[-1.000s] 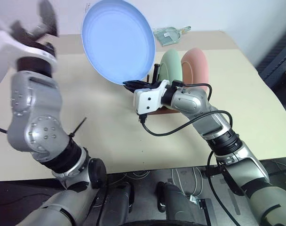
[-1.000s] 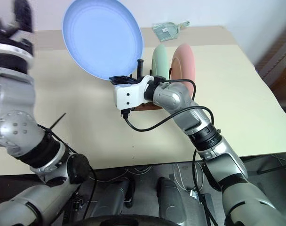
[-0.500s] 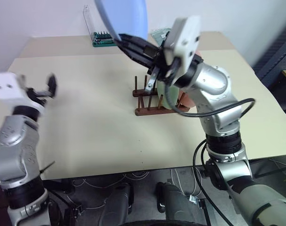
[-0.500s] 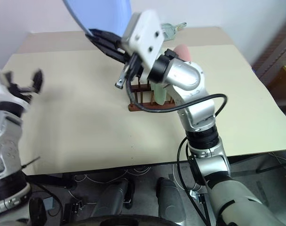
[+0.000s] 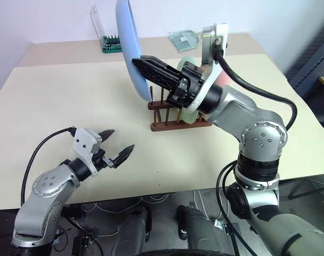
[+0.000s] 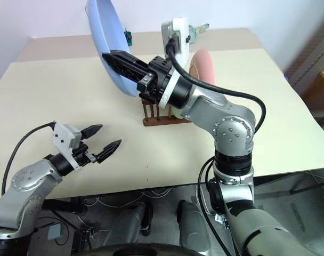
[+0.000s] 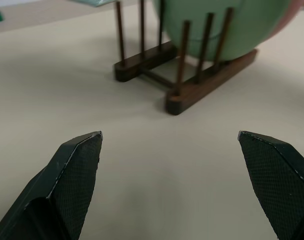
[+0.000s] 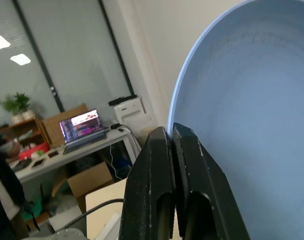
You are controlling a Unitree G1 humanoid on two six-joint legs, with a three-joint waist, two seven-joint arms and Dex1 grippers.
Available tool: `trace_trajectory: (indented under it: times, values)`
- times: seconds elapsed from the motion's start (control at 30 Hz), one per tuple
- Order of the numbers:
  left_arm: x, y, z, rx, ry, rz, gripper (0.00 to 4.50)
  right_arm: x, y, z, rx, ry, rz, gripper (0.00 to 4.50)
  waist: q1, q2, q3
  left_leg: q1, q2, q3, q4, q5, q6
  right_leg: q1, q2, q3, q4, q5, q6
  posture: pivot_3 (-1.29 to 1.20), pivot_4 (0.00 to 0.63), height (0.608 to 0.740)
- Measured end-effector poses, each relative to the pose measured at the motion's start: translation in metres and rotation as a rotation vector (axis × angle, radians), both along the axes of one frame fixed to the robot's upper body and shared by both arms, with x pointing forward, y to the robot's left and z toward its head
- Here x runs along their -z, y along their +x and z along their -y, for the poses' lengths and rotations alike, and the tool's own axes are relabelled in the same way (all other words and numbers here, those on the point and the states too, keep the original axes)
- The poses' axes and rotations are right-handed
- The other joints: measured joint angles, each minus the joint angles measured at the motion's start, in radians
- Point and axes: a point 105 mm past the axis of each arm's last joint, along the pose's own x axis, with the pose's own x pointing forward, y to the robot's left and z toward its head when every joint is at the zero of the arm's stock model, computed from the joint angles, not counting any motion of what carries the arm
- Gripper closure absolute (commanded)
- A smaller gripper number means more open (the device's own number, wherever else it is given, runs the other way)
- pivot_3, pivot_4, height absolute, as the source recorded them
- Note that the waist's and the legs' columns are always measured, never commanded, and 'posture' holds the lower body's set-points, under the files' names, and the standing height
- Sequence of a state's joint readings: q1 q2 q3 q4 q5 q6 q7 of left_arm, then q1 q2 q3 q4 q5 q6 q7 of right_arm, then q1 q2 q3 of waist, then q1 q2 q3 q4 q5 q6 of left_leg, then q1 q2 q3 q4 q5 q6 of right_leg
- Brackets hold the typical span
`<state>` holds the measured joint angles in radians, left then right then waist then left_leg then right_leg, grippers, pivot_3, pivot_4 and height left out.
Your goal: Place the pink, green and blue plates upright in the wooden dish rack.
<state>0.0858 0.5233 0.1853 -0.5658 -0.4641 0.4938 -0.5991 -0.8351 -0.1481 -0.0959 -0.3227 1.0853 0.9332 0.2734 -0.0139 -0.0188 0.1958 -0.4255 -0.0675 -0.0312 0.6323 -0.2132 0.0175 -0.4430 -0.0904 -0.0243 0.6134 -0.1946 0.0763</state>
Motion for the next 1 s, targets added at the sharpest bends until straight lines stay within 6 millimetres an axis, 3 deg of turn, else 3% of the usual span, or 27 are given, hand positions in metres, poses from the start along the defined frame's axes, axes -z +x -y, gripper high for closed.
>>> trace_trajectory:
  times: [0.2, 0.33, 0.73, 0.83, 1.0]
  values:
    - [-0.004, -0.004, 0.008, 0.047, -0.001, 0.004, 0.03, 0.013, 0.037, 0.015, 0.092, 0.036, -0.230, 4.50, 0.000, 0.000, 0.000, 0.000, 0.000, 0.000, 0.000, 0.001, 0.001, 0.000, 0.000, 0.000, 0.000, 0.000, 0.000, 0.00, 0.150, 0.735]
    - [-0.003, -0.004, 0.009, 0.049, -0.002, -0.001, 0.03, 0.020, 0.052, 0.022, 0.132, 0.064, -0.330, 4.50, 0.000, 0.000, 0.000, 0.000, 0.001, 0.000, 0.000, 0.001, 0.001, 0.000, 0.001, 0.000, 0.000, 0.000, 0.000, 0.00, 0.150, 0.735]
    - [-0.003, -0.004, 0.015, 0.070, -0.005, -0.005, 0.03, 0.027, 0.054, 0.022, 0.131, 0.054, -0.419, 4.50, 0.000, 0.000, 0.000, 0.000, 0.002, 0.001, 0.000, 0.001, 0.001, 0.000, 0.002, -0.001, -0.001, 0.000, 0.000, 0.00, 0.150, 0.735]
    - [-0.004, -0.002, 0.017, 0.070, -0.004, -0.003, 0.00, 0.028, 0.054, 0.022, 0.130, 0.053, -0.426, 3.57, 0.000, 0.000, 0.000, 0.000, 0.002, 0.001, 0.000, 0.001, 0.001, 0.001, 0.003, -0.001, -0.001, 0.000, 0.000, 0.00, 0.150, 0.735]
    - [-0.012, 0.001, 0.020, 0.065, -0.002, 0.018, 0.00, 0.028, 0.054, 0.023, 0.136, 0.052, -0.429, 1.14, 0.000, 0.000, 0.000, 0.000, 0.002, 0.001, 0.000, 0.001, 0.001, 0.001, 0.003, -0.002, -0.001, 0.000, 0.000, 0.00, 0.150, 0.735]
